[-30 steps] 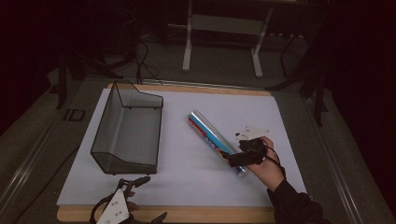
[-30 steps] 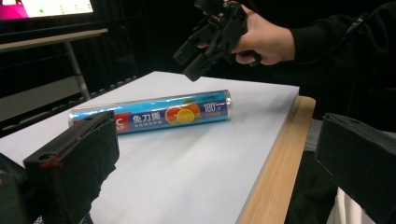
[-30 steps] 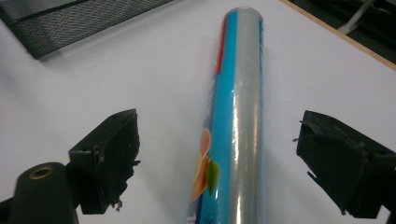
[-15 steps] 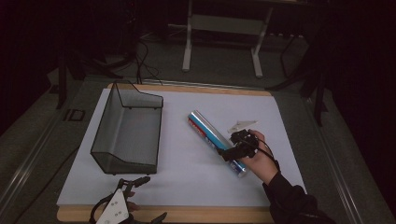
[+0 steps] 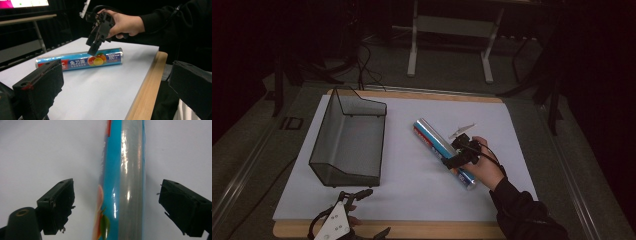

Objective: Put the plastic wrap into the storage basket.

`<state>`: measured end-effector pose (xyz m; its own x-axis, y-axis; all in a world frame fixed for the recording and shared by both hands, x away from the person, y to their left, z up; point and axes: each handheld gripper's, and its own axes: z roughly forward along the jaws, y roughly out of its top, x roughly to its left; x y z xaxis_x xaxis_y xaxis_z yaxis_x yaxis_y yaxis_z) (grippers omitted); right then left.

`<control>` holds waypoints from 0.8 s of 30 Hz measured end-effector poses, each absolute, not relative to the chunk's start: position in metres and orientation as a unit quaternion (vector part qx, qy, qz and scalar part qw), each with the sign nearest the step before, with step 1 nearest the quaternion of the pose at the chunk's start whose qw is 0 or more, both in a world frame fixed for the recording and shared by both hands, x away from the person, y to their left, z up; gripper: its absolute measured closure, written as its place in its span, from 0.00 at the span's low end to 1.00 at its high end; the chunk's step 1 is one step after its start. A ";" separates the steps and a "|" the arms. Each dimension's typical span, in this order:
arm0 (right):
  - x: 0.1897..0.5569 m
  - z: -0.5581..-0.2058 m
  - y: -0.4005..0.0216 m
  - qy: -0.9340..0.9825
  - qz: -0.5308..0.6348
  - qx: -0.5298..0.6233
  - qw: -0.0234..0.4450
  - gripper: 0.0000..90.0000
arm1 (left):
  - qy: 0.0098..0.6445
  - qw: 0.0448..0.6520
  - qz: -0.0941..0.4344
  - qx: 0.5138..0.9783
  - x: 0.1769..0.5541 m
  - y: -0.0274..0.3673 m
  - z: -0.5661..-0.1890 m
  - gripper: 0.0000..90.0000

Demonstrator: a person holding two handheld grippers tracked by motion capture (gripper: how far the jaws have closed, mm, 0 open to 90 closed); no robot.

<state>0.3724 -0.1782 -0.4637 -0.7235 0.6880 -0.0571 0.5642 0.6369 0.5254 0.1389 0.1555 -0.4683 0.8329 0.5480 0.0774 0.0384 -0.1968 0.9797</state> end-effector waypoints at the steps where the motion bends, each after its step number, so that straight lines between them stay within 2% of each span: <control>1: 0.376 -0.465 -0.175 0.899 0.232 0.350 0.122 0.15 | 0.196 0.601 0.212 0.745 0.139 0.155 -0.468 0.01; 12: 0.395 -0.461 -0.163 0.912 0.172 0.351 0.121 0.14 | 0.200 0.596 0.219 0.746 0.139 0.156 -0.468 0.01; 24: 0.412 -0.466 -0.150 0.923 0.116 0.360 0.073 0.14 | 0.199 0.596 0.218 0.747 0.139 0.156 -0.469 0.00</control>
<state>0.4117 -0.1505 -0.4660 -0.7298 0.6817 -0.0518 0.6478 0.7137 0.2665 0.1389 0.1557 -0.4686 0.8261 0.5564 0.0890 0.0368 -0.2110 0.9768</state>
